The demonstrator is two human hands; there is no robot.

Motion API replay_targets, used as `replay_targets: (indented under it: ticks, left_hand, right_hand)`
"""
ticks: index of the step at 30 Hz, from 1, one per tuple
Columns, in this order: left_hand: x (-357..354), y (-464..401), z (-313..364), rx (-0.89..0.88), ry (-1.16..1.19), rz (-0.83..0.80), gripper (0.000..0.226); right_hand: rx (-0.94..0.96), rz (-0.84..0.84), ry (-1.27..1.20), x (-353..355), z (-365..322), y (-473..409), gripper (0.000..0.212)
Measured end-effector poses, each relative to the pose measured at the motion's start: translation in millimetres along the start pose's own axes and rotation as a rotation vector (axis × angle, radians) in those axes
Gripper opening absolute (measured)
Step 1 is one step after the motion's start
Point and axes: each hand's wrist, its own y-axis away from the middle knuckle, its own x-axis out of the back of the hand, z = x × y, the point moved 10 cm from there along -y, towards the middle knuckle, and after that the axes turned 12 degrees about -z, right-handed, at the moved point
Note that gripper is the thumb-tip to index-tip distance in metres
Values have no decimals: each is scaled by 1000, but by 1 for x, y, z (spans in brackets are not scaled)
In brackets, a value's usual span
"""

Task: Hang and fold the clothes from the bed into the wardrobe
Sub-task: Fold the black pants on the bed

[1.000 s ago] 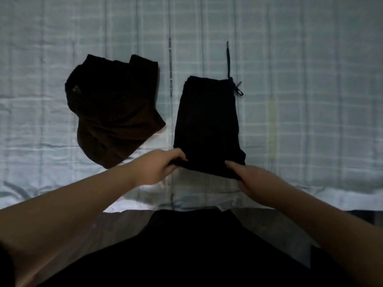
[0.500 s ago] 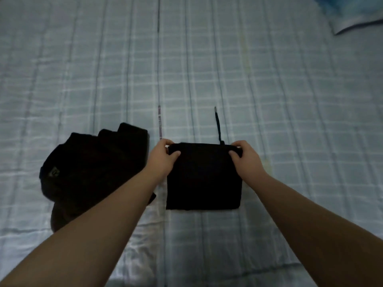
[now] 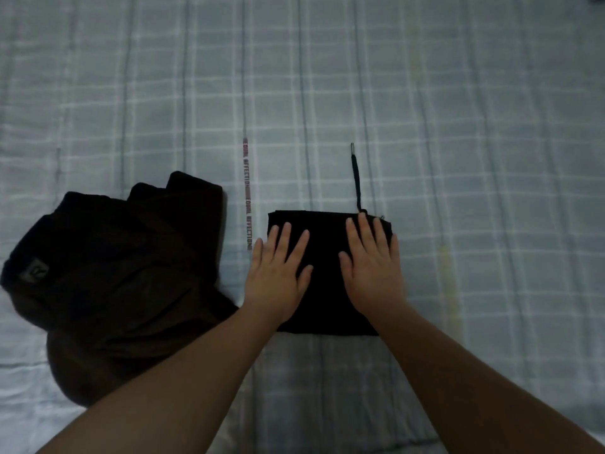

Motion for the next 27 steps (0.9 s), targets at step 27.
replay_targets:
  ticks: [27]
  left_hand:
    - [19, 61, -47, 426, 1571, -32, 33]
  right_hand:
    - [-333, -299, -1573, 5, 23, 49, 50]
